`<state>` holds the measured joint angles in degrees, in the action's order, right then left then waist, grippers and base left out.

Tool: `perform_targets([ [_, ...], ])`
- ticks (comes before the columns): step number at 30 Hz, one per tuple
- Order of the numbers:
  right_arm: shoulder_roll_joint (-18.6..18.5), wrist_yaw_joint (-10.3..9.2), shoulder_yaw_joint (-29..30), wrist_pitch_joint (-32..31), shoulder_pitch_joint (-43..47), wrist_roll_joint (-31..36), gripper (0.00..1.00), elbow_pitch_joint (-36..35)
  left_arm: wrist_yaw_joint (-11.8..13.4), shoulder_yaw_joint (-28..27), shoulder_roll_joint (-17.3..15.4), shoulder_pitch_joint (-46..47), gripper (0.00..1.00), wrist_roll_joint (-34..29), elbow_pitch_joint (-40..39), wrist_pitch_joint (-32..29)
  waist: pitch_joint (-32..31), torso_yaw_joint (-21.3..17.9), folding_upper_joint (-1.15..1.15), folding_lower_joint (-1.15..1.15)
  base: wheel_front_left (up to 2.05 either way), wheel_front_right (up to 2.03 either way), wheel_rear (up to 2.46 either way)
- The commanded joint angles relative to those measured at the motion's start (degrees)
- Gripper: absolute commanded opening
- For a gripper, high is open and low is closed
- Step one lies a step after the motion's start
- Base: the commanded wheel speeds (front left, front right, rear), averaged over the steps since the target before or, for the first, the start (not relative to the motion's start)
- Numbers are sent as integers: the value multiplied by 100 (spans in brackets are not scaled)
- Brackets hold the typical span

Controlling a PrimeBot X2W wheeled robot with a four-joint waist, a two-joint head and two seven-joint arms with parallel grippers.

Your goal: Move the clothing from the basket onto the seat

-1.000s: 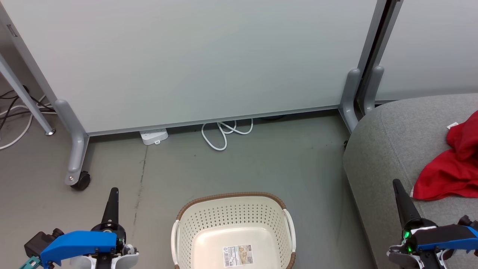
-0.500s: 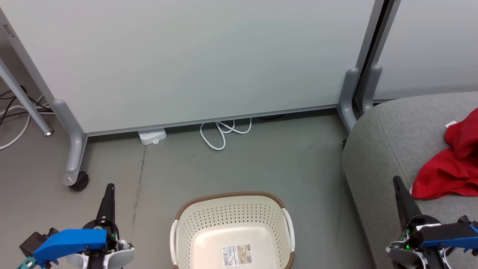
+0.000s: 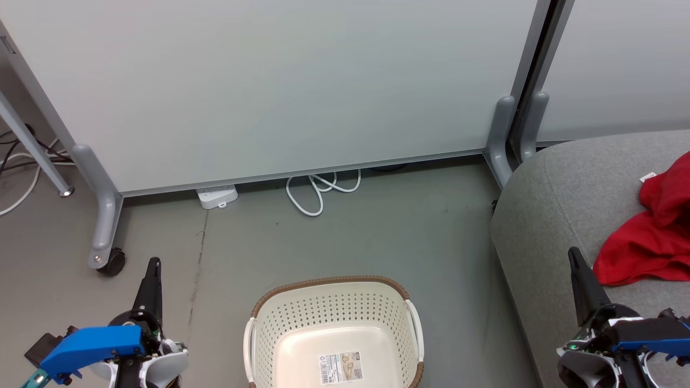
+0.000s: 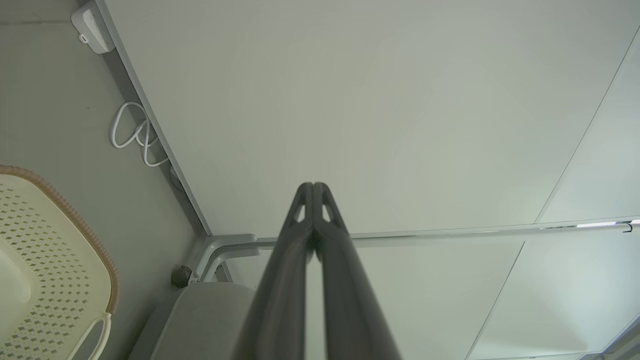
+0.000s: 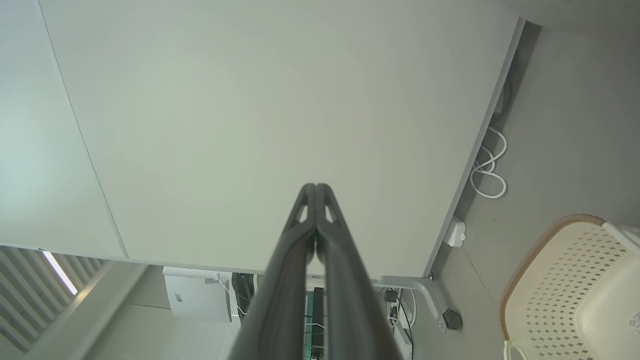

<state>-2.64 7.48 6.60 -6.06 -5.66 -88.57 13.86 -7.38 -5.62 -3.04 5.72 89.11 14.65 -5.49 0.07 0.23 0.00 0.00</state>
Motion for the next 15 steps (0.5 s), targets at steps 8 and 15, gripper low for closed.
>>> perform_targets([
  [8,-42,2,-7,-56,-107,-384,0,30,-20,-91,4,87,0,340,-78,-108,8,-20,0,0,0,0,0],
  [15,-40,2,-7,-58,-101,-389,0,30,-20,-96,6,86,0,341,-73,-114,8,-22,0,0,0,0,0],
])
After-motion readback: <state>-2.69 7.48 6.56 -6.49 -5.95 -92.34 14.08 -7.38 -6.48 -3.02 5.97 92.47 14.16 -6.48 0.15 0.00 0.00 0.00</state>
